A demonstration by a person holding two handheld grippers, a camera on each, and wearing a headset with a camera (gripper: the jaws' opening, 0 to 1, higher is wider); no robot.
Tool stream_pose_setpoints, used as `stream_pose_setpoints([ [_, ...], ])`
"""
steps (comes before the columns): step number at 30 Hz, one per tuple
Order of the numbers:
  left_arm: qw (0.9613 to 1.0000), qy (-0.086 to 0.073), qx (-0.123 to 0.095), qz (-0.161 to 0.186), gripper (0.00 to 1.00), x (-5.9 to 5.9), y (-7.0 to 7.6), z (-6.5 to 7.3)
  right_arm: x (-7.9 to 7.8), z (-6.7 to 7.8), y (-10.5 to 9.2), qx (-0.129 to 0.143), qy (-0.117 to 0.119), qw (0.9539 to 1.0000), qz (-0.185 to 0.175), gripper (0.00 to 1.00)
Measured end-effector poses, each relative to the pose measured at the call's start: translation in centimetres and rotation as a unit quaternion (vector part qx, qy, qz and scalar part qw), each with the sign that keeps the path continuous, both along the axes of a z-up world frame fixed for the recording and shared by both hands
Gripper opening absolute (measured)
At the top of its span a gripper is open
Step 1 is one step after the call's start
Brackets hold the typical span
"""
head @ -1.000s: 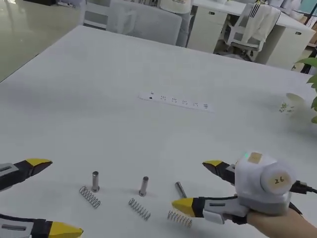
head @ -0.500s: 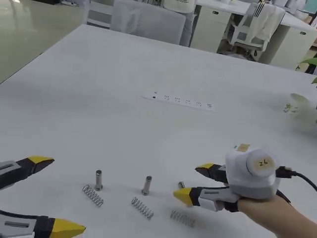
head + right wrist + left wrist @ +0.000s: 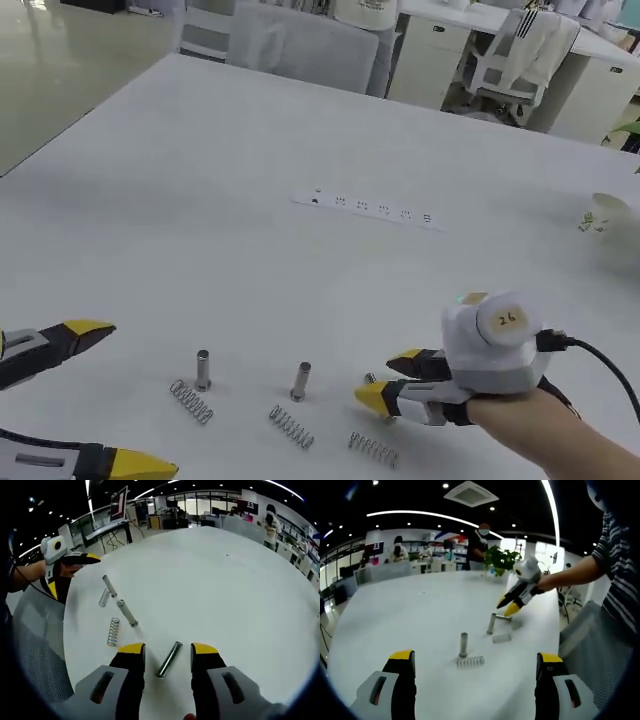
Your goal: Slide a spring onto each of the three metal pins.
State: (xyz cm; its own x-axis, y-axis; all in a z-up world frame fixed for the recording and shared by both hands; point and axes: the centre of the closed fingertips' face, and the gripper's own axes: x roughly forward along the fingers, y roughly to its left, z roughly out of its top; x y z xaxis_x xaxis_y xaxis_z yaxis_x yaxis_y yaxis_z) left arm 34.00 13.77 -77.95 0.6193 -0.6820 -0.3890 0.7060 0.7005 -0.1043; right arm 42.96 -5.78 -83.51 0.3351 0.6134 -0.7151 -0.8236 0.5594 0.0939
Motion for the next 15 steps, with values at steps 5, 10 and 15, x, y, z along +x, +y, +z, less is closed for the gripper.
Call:
stream_pose_setpoints([
  [5, 1.0000, 0.001, 0.001, 0.000, 0.98, 0.1, 0.1, 0.0, 0.1, -0.7, 0.0, -0.005, 0.024, 0.9996, -0.012, 0.26],
  [10, 1.0000, -0.001, 0.001, 0.001, 0.98, 0.2, 0.1, 0.1, 0.3, -1.1, -0.1, -0.005, 0.037, 0.9990, -0.025, 0.23],
  [15, 1.0000, 0.000, 0.002, 0.000, 0.98, 0.1, 0.0, 0.0, 0.3, -1.4, 0.0, -0.007, 0.045, 0.9985, -0.031, 0.21],
])
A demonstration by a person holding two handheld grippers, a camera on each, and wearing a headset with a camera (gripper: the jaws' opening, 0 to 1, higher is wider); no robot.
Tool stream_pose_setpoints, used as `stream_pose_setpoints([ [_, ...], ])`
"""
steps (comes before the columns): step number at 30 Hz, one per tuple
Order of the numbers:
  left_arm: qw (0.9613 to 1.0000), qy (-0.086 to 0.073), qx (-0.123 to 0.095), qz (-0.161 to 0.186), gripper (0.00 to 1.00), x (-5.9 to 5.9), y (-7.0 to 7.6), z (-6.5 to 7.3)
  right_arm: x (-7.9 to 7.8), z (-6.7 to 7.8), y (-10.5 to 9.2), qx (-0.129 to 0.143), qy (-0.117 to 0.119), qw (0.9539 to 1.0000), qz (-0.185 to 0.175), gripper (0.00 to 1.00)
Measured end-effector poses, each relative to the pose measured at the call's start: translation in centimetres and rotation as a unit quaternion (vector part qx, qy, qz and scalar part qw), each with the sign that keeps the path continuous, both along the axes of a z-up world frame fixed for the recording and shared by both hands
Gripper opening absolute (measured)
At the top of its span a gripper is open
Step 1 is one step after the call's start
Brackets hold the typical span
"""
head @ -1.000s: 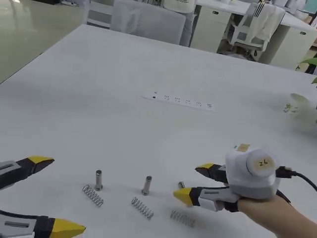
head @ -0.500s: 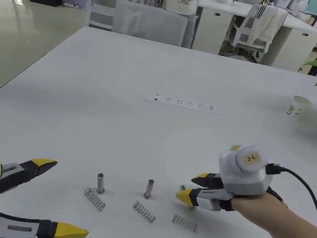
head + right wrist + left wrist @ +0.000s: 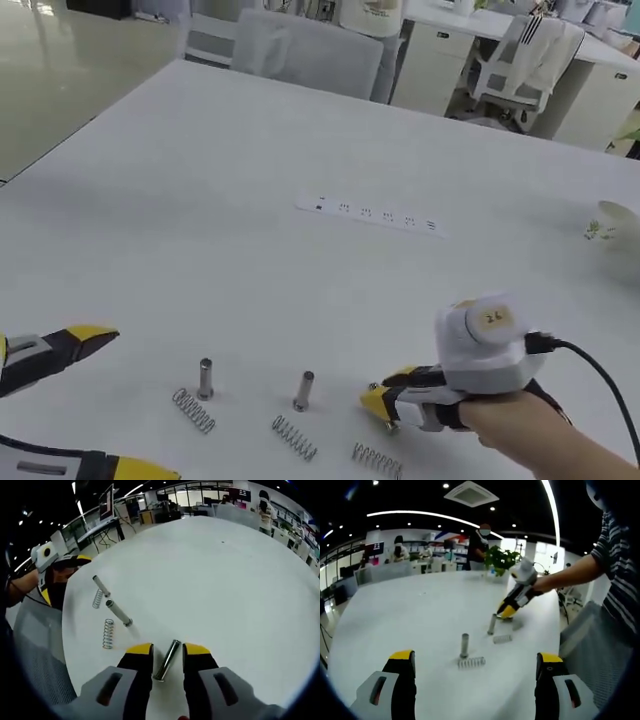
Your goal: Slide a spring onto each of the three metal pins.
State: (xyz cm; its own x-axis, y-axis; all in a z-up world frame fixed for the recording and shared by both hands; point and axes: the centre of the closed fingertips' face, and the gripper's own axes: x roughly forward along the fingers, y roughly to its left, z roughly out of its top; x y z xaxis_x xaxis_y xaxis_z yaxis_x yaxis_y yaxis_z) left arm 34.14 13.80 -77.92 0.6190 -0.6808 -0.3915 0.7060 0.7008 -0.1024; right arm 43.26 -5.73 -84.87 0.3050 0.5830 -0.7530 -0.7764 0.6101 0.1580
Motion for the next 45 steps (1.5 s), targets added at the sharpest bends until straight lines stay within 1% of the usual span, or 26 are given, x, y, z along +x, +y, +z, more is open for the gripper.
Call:
stream_pose_setpoints([
  [5, 1.0000, 0.001, -0.001, 0.000, 0.98, 0.0, -0.1, 0.0, 0.2, -0.2, 0.0, -0.005, 0.009, 0.9999, -0.007, 0.16],
  [9, 1.0000, 0.000, -0.003, 0.002, 0.98, 0.0, 0.0, 0.1, 0.3, -0.3, 0.0, -0.006, 0.014, 0.9998, -0.014, 0.15],
  [13, 1.0000, 0.001, -0.002, 0.002, 0.98, 0.0, 0.1, 0.0, 0.4, -0.5, 0.0, -0.016, 0.019, 0.9995, -0.018, 0.14],
  [15, 1.0000, 0.002, -0.002, 0.002, 0.98, -0.1, 0.1, -0.1, 0.3, -0.7, -0.1, -0.018, 0.025, 0.9993, -0.022, 0.13],
  [19, 1.0000, 0.004, -0.002, 0.001, 0.98, -0.1, 0.0, -0.2, 0.2, -1.0, -0.1, -0.022, 0.029, 0.9990, -0.025, 0.10],
  [20, 1.0000, 0.004, -0.002, 0.000, 0.98, -0.2, 0.0, -0.3, 0.1, -1.1, -0.3, -0.030, 0.031, 0.9988, -0.024, 0.08],
  [22, 1.0000, 0.006, 0.000, 0.000, 0.98, -0.2, 0.1, -0.4, 0.1, -1.1, -0.1, -0.031, 0.028, 0.9989, -0.022, 0.08],
  [27, 1.0000, 0.006, 0.002, 0.000, 0.98, -0.1, 0.2, -0.5, 0.2, -1.2, -0.1, -0.034, 0.032, 0.9985, -0.028, 0.06],
  [29, 1.0000, 0.006, 0.002, -0.001, 0.98, -0.1, 0.1, -0.4, 0.3, -1.2, -0.1, -0.040, 0.026, 0.9986, -0.024, 0.05],
  [36, 1.0000, 0.006, 0.001, -0.002, 0.98, -0.1, 0.0, -0.5, 0.1, -1.1, -0.2, -0.032, 0.032, 0.9986, -0.028, 0.05],
  [39, 1.0000, 0.007, 0.002, -0.001, 0.98, -0.2, 0.0, -0.6, -0.2, -0.9, -0.2, -0.030, 0.027, 0.9989, -0.025, 0.05],
  [45, 1.0000, 0.008, 0.002, 0.000, 0.97, -0.2, 0.1, -0.7, -0.2, 0.0, -0.4, -0.012, 0.016, 0.9994, -0.029, 0.05],
])
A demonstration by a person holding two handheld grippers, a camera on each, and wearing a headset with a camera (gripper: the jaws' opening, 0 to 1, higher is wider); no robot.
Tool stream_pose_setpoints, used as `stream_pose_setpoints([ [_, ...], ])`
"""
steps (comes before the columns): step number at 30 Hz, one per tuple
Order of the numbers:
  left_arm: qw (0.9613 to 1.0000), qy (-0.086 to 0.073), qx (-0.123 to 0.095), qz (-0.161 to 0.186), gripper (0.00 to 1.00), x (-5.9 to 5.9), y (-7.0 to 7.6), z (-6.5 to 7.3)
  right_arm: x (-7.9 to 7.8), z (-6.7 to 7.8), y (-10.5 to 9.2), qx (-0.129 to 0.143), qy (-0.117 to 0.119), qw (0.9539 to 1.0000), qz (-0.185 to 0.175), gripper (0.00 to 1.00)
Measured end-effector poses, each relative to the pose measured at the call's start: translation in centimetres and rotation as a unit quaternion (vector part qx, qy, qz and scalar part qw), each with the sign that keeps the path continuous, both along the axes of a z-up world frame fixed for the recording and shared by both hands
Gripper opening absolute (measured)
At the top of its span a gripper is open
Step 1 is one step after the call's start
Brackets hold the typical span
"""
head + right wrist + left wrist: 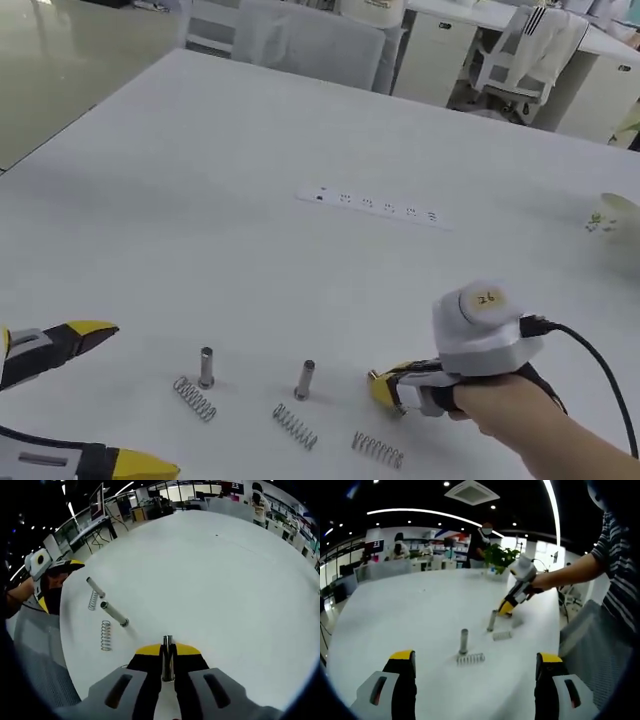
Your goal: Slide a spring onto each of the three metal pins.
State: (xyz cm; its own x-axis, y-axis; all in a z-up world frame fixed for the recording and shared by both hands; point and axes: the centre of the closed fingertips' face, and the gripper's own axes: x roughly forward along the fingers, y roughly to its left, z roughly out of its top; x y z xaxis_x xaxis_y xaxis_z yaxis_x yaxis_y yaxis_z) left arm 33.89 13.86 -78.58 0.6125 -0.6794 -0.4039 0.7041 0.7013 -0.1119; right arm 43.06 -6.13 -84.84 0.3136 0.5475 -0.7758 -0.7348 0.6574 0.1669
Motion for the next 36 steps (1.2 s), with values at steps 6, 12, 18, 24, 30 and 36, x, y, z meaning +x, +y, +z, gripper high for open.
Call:
stream_pose_setpoints([
  [6, 1.0000, 0.000, -0.001, -0.001, 0.97, 0.0, -0.1, -0.1, -0.2, 0.6, -0.1, 0.014, -0.009, 0.9998, -0.004, 0.05],
  [12, 1.0000, -0.001, 0.000, -0.004, 0.97, 0.2, -0.3, 0.0, -0.4, 1.0, -0.2, 0.027, -0.016, 0.9995, -0.009, 0.05],
  [18, 1.0000, -0.003, 0.000, -0.005, 0.97, 0.2, -0.3, 0.1, 0.0, 1.5, -0.3, 0.034, -0.030, 0.9989, -0.013, 0.05],
  [24, 1.0000, -0.004, -0.001, -0.005, 0.97, 0.2, -0.3, 0.2, 0.2, 2.2, -0.1, 0.043, -0.048, 0.9979, -0.010, 0.05],
  [30, 1.0000, -0.006, -0.002, -0.004, 0.97, 0.2, -0.3, 0.4, 0.5, 2.3, 0.2, 0.047, -0.056, 0.9973, -0.010, 0.05],
  [36, 1.0000, -0.006, -0.001, -0.006, 0.97, 0.2, -0.4, 0.4, 0.3, 2.3, 0.2, 0.049, -0.061, 0.9969, -0.009, 0.05],
])
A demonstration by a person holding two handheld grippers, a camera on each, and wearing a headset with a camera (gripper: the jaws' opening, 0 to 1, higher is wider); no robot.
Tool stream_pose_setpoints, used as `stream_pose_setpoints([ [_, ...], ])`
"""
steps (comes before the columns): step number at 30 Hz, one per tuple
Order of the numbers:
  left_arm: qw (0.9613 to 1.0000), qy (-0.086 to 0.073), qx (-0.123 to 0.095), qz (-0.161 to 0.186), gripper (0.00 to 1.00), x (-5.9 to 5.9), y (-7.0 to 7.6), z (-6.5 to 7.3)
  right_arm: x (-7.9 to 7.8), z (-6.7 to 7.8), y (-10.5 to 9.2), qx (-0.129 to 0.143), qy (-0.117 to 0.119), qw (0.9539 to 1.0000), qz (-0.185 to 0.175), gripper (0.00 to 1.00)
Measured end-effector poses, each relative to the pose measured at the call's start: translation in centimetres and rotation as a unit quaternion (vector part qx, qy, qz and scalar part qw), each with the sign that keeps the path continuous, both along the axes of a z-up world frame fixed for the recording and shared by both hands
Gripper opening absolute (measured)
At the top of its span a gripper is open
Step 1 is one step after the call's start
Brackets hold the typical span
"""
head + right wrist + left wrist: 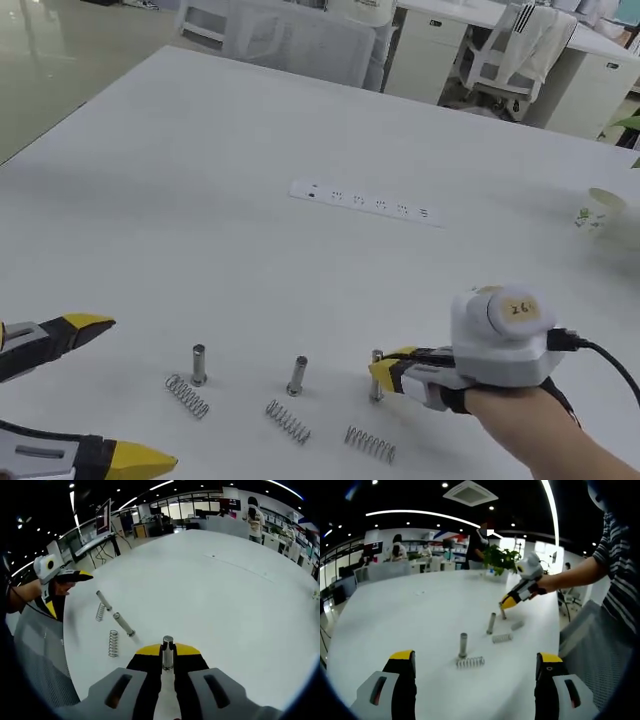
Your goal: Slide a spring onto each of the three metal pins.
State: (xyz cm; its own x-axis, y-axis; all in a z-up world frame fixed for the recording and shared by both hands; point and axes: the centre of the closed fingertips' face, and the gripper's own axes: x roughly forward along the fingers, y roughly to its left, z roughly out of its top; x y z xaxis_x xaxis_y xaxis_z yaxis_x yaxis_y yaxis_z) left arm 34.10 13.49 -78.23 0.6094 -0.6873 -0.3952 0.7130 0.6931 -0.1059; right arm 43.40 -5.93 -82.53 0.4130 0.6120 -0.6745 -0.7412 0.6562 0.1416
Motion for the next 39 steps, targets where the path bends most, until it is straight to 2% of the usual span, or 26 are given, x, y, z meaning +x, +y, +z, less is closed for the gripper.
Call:
stream_pose_setpoints([
  [8, 1.0000, 0.001, 0.002, 0.000, 0.97, -0.1, 0.0, 0.0, -0.9, 0.3, -0.6, -0.011, -0.023, 0.9996, 0.014, 0.05],
  [14, 1.0000, 0.001, 0.000, -0.001, 0.97, -0.1, -0.1, 0.1, -1.3, 0.5, -0.9, -0.012, -0.029, 0.9994, 0.014, 0.05],
  [25, 1.0000, 0.001, 0.001, -0.003, 0.97, -0.2, -0.3, 0.1, -2.1, 0.5, -1.2, -0.015, -0.031, 0.9993, 0.017, 0.06],
  [31, 1.0000, 0.001, 0.001, -0.005, 0.97, -0.4, -0.4, 0.2, -2.1, 0.5, -1.2, -0.022, -0.035, 0.9990, 0.017, 0.06],
  [39, 1.0000, 0.001, 0.001, -0.002, 0.97, -0.4, -0.3, 0.3, -2.1, 0.6, -1.2, -0.017, -0.034, 0.9992, 0.016, 0.08],
])
